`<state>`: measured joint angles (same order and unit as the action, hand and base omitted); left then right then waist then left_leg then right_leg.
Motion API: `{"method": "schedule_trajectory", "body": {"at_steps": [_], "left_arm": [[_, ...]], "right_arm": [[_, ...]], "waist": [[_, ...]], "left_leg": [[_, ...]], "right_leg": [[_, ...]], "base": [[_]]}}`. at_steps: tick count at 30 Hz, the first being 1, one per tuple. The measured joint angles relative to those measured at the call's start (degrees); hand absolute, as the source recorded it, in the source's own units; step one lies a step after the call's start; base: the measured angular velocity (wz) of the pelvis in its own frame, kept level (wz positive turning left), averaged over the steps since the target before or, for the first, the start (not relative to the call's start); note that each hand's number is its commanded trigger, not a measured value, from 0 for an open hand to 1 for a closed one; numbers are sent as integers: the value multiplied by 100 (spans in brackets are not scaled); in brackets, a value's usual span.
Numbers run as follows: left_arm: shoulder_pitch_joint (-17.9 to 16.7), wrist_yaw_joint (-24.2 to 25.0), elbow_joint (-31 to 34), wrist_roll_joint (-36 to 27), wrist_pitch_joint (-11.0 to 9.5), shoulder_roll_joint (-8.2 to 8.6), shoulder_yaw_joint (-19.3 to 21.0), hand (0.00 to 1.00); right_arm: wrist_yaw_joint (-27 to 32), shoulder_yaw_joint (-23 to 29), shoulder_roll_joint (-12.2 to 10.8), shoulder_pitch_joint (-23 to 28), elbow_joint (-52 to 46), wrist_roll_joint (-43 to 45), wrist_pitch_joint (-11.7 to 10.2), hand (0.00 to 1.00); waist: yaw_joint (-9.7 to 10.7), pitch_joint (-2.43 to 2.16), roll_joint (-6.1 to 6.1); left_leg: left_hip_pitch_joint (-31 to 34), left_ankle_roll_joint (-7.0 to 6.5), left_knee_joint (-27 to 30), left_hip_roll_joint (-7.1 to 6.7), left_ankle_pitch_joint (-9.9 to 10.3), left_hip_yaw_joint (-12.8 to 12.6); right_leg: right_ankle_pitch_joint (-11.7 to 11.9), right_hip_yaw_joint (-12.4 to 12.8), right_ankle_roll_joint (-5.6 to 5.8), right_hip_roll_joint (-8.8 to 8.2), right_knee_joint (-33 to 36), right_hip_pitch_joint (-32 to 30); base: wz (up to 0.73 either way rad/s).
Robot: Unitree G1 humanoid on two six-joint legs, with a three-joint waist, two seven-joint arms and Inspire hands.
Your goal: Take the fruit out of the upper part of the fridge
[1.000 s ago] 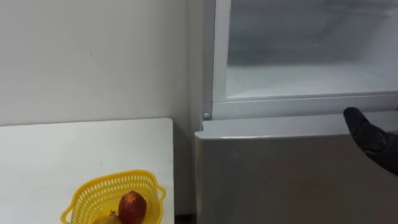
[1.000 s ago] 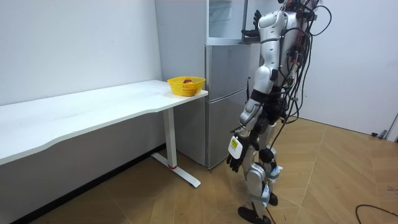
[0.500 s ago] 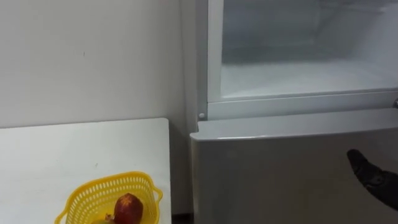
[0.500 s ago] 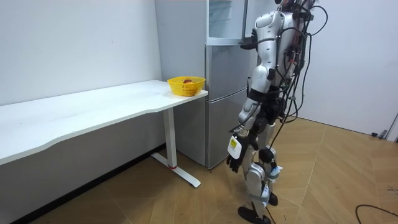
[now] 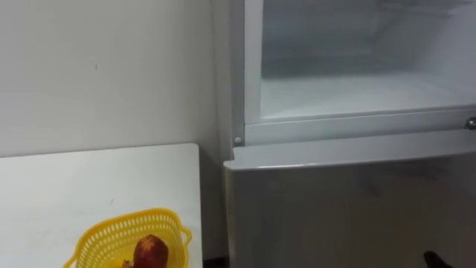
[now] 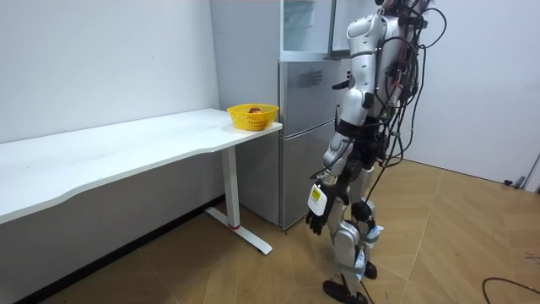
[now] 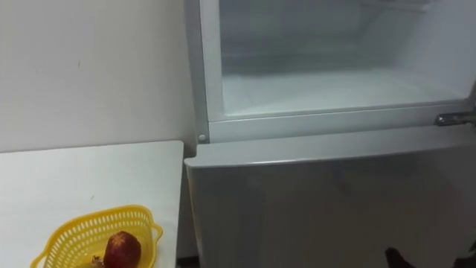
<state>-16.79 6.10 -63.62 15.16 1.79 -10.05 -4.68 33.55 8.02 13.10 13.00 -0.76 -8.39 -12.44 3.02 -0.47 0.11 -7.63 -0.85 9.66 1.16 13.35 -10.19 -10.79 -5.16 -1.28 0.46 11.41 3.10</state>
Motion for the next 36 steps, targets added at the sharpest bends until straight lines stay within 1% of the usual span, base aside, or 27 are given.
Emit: {"method": "schedule_trajectory", "body": {"at_steps": [4, 7, 10, 12, 13, 15, 18, 21, 22, 26, 29, 32, 34, 36], "left_arm": [[-10, 2, 82, 2, 0, -1, 0, 0], [-130, 1, 232, 0, 26, 9, -8, 0], [-166, -6, 235, 5, 31, 13, -5, 0], [-206, -24, 266, 1, 32, 11, 14, 0], [-227, -30, 290, 2, 33, 10, 17, 0], [-311, -48, 464, 2, 41, 10, 41, 0], [-310, -44, 535, -3, 78, 18, 68, 0], [-310, -45, 614, 7, 79, 28, 151, 0], [-312, -46, 630, 8, 79, 33, 182, 0], [-309, -45, 669, 14, 73, 27, 359, 0], [-321, -42, 675, -1, 51, 23, 531, 0], [-345, -37, 688, -6, 19, 13, 691, 0], [-361, -37, 775, 1, 15, -2, 699, 0], [-404, -24, 841, 6, 13, -10, 759, 0]], "right_arm": [[10, -1, -2, 7, 98, -281, -3, 0], [112, -2, -33, 10, 393, -590, -6, 0], [253, 15, -109, 10, 596, -1010, -7, 0], [327, 80, -135, 9, 602, -1282, -6, 0], [329, 120, -135, 9, 603, -1387, -7, 0], [433, 376, -132, 6, 605, -1869, -6, 0], [564, 753, -136, 2, 607, -2521, -2, 0], [723, 1000, -139, -12, 627, -3000, -2, 0], [751, 1034, -140, -14, 627, -3036, -2, 0], [767, 1395, -118, -136, 603, -3686, -12, 0], [770, 1613, -52, -176, 547, -4331, -41, 0], [695, 1718, 26, -176, 411, -5082, -69, 0], [543, 1790, 57, -177, 411, -5458, -70, 0], [324, 1859, 71, -177, 410, -5843, -69, 0]], "waist": [[4, 4, -9], [6, 15, -39], [51, 15, -52], [156, 18, -52], [162, 17, -53], [182, 14, -65], [190, 16, -61], [234, 20, -53], [251, 20, -52], [318, 17, -61], [308, 21, -71], [333, 16, -93], [330, 7, -118], [339, 8, -145]], "left_leg": [[-12, 0, 6, 2, 0, -1], [-20, 0, 10, 4, 0, -1], [11, -1, 56, -7, 1, 42], [65, -1, 71, -15, 0, 103], [67, -1, 78, -15, 0, 104], [87, -1, 83, -16, 0, 98], [89, -1, 84, -14, 0, 88], [91, -1, 83, -14, 0, 85], [93, -1, 83, -14, 0, 87], [113, -1, 69, -14, 0, 75], [110, -1, 68, -9, 0, -48], [140, -1, 74, -10, 0, -53], [183, -1, 75, -9, 0, -55], [208, -1, 75, -7, 0, -63]], "right_leg": [[0, 28, 0, 3, 16, 13], [-1, 24, 0, 1, 7, 55], [-9, 15, 10, -25, 17, 21], [-13, -17, 15, -20, 27, -11], [-13, -15, 15, -21, 27, -8], [-12, -15, 15, -21, 26, -15], [-12, 2, 14, -16, 8, -23], [-15, 17, 11, -9, 7, -35], [-15, 19, 10, -8, 7, -39], [-19, 44, 7, -3, 45, -105], [-18, 67, 8, -2, 43, -118], [-19, 50, 9, -12, 38, -145], [-18, 50, 8, -11, 49, -189], [-17, 43, 8, -12, 65, -215]], "base": [[0], [0], [5], [9], [3], [0], [-2], [-1], [-3], [-8], [-6], [-2], [0], [0]]}}
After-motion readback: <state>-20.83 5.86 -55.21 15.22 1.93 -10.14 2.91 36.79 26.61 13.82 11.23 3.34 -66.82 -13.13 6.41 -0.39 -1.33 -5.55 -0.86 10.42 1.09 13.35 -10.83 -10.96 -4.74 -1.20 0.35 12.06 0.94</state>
